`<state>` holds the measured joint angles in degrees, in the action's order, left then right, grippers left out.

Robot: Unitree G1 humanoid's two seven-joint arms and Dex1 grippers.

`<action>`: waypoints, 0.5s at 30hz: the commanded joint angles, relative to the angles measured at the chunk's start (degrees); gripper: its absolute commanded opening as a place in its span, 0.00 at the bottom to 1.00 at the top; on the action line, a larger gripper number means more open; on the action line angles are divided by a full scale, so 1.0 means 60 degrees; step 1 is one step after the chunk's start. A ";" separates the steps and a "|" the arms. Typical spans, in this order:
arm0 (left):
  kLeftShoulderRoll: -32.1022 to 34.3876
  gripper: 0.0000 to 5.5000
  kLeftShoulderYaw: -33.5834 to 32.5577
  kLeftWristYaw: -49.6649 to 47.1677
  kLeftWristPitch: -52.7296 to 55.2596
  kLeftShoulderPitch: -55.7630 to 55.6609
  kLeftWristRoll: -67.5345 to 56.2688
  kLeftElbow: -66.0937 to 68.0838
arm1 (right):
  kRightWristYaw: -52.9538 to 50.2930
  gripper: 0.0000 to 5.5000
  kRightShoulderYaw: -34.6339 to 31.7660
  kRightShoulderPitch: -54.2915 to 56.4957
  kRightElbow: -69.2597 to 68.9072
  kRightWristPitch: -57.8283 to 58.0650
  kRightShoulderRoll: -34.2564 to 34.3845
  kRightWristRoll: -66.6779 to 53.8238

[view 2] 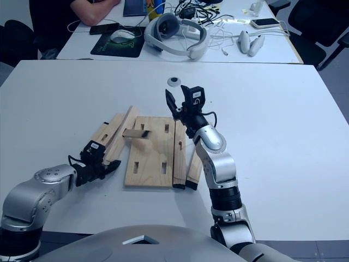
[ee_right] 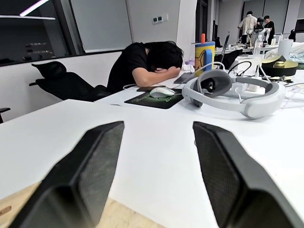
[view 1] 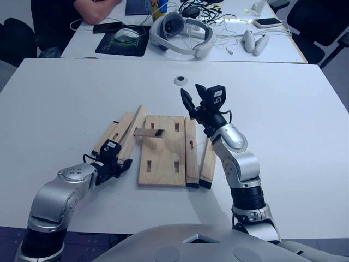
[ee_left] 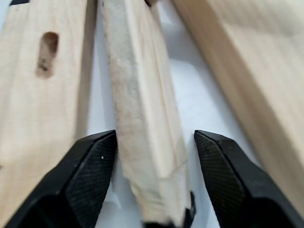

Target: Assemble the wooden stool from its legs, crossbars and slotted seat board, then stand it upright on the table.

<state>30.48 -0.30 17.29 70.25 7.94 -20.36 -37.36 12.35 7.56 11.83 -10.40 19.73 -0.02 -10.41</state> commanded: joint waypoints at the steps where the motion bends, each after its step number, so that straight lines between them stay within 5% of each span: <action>1: -0.0235 0.54 0.0110 -0.0253 0.0203 -0.0024 0.0093 0.0026 | -0.0036 0.49 0.0041 0.0002 0.0150 0.0027 0.0018 0.0067; 6: -0.0177 0.54 0.0217 -0.0374 -0.0138 -0.0022 0.0324 0.0342 | -0.0032 0.49 0.0056 0.0072 0.0180 0.0068 0.0064 0.0093; 15: -0.0797 0.32 -0.0464 -0.0177 -0.0225 -0.0332 -0.0169 0.0982 | 0.0063 0.49 0.0120 0.0090 0.0474 -0.0033 0.0070 0.0191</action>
<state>26.85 -2.09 15.78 67.81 6.25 -20.42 -33.22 12.56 7.87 11.89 -8.43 19.64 0.37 -9.51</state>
